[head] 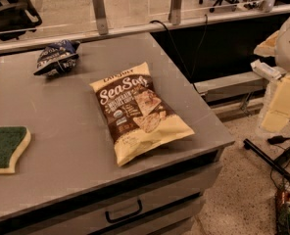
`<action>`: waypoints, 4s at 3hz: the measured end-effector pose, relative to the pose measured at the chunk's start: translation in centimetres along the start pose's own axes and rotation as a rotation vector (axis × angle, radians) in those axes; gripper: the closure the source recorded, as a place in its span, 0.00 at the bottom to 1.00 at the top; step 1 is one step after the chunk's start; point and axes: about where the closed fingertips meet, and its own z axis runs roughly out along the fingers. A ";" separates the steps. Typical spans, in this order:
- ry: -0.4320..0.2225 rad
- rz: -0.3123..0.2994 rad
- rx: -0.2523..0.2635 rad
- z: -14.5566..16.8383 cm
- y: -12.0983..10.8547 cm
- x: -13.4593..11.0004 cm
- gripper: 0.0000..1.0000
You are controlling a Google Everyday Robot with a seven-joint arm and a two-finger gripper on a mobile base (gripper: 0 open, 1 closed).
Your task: Move brown chip bag near sponge
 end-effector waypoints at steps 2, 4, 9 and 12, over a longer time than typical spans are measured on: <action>-0.039 -0.014 -0.012 0.1 -0.1 -0.6 0.00; -0.181 -0.080 -0.095 6.4 -3.5 -8.5 0.00; -0.206 -0.012 -0.294 19.5 1.7 -20.3 0.27; -0.206 -0.012 -0.295 18.7 1.5 -20.5 0.97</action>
Offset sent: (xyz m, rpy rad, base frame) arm 0.0056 0.0130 -0.0040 0.0877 0.0208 0.0648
